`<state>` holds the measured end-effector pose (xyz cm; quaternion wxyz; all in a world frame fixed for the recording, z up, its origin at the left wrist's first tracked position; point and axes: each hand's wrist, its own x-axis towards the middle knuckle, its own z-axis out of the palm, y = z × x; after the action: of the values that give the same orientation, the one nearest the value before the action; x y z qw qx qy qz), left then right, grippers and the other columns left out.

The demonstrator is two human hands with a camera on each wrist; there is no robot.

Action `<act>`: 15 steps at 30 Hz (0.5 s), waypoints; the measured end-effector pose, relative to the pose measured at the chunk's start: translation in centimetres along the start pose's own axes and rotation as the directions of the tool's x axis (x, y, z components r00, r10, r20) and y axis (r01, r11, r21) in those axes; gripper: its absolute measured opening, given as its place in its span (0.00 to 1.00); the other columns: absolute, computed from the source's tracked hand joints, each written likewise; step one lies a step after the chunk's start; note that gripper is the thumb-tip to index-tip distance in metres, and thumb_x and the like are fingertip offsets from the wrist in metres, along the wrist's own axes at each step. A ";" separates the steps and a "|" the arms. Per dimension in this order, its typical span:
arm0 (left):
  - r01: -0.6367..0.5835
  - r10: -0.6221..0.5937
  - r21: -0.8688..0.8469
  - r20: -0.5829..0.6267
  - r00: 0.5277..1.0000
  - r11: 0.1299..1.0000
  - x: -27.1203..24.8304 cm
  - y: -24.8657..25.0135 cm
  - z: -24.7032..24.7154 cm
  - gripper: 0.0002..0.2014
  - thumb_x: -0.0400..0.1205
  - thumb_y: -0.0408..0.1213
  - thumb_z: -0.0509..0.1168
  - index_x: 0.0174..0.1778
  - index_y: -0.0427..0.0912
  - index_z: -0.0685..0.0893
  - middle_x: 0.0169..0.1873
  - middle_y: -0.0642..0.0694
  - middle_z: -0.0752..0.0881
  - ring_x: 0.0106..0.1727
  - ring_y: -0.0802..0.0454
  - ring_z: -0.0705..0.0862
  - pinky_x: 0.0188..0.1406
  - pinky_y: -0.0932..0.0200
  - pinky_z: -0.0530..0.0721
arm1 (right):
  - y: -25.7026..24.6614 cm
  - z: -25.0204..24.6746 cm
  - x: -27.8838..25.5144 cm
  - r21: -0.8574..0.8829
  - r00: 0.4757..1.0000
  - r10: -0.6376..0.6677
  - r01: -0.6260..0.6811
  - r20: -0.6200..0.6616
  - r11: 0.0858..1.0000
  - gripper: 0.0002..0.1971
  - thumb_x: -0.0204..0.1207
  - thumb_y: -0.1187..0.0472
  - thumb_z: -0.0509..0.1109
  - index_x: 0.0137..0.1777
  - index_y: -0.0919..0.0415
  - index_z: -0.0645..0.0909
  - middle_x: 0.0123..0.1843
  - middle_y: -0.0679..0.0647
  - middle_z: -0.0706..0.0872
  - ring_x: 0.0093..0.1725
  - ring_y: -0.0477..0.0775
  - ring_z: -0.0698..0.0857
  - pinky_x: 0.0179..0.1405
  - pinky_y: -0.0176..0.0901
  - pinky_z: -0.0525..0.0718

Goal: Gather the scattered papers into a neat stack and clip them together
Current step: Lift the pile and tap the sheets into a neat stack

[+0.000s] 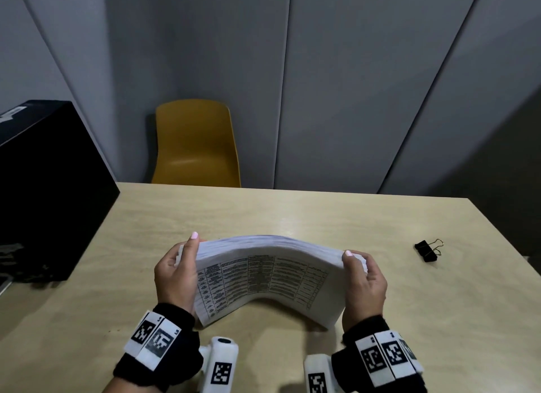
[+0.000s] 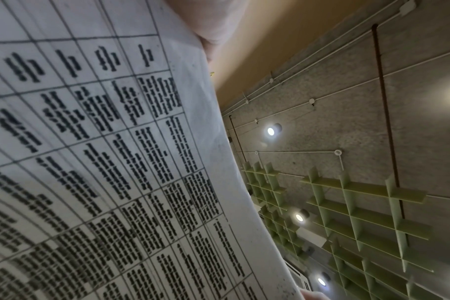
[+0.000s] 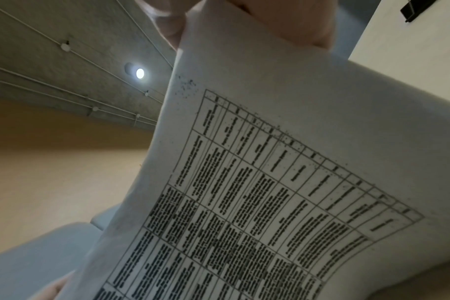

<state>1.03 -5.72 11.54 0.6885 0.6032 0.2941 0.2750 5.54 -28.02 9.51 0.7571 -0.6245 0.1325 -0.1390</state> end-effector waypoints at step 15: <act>-0.011 0.011 -0.008 0.001 1.000 1.000 0.2 -0.2 -0.1 0.14 0.78 0.45 0.67 0.29 0.43 0.76 0.29 0.44 0.79 0.33 0.45 0.79 0.35 0.56 0.77 | -0.4 0.3 -0.2 -0.081 1.000 -0.001 0.001 0.004 0.997 0.07 0.58 0.44 0.70 0.29 0.45 0.82 0.32 0.50 0.81 0.36 0.52 0.78 0.41 0.45 0.76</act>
<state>1.06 -5.55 11.27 0.6895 0.6024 0.2892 0.2795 5.45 -27.79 9.95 0.7314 -0.6549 0.1363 -0.1327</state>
